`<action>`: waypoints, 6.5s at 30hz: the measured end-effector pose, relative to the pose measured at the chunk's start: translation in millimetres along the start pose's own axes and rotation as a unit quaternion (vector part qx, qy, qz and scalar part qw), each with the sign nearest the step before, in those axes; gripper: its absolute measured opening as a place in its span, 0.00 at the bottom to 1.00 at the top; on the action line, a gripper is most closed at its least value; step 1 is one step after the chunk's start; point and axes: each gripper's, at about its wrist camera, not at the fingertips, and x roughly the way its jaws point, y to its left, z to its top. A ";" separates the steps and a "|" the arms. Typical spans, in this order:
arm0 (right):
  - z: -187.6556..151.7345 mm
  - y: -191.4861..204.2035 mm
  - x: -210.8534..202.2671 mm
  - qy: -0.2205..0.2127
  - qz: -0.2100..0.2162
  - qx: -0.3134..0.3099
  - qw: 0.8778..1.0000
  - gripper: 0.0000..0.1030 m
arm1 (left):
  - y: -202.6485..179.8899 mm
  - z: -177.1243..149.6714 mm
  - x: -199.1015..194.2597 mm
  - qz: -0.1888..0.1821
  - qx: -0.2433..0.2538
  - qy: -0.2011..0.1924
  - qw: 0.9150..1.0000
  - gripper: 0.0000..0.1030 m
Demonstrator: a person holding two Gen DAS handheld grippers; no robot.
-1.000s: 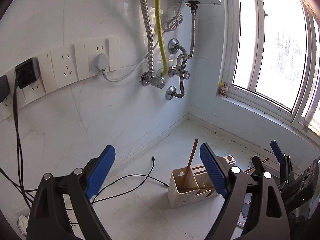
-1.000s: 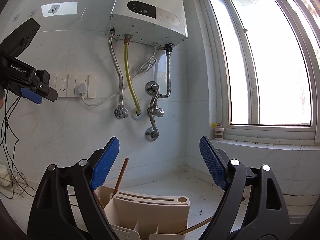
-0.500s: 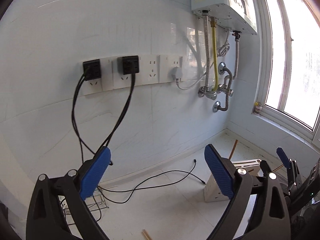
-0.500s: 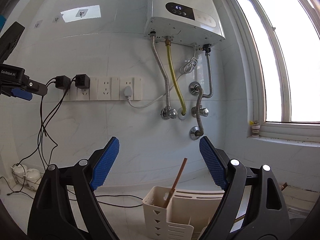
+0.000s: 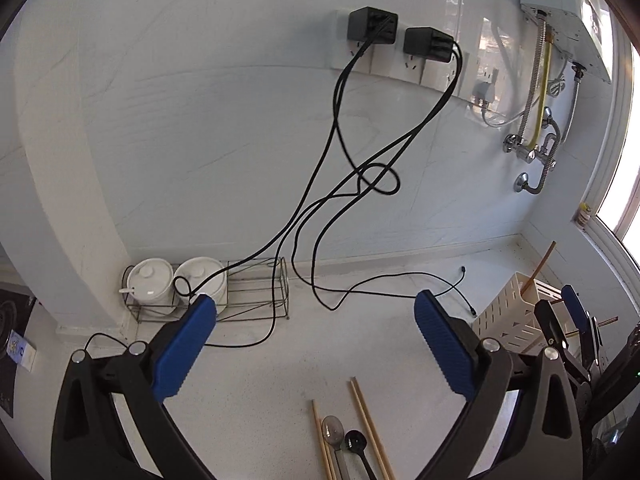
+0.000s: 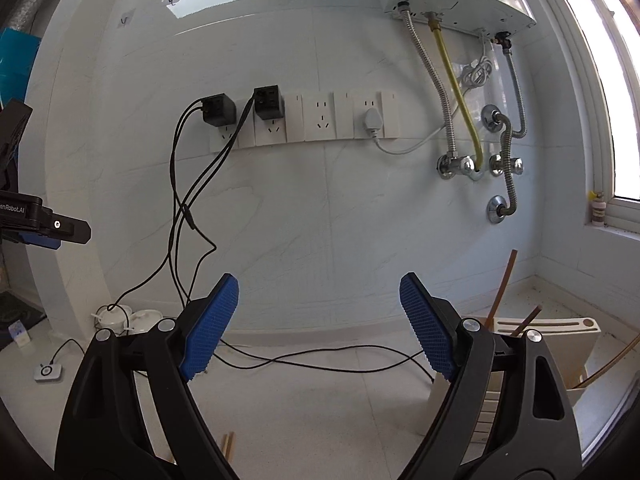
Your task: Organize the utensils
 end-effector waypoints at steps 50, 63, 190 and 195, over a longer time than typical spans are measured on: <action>-179.6 48.2 67.1 0.499 0.065 -0.008 0.864 0.64 | 30.1 -199.0 162.2 0.006 0.005 0.352 0.936 0.91; -176.2 47.3 59.0 0.497 0.061 -0.016 0.865 0.64 | 11.4 -208.4 182.2 0.019 0.032 0.373 0.927 0.89; -1.0 -7.8 59.5 0.329 0.021 0.057 0.942 0.06 | -63.7 -40.4 98.0 -0.140 0.058 0.207 0.966 0.06; 34.7 -17.1 36.7 0.258 -0.007 0.042 0.965 0.06 | -84.4 -7.0 82.3 -0.165 0.063 0.150 0.973 0.06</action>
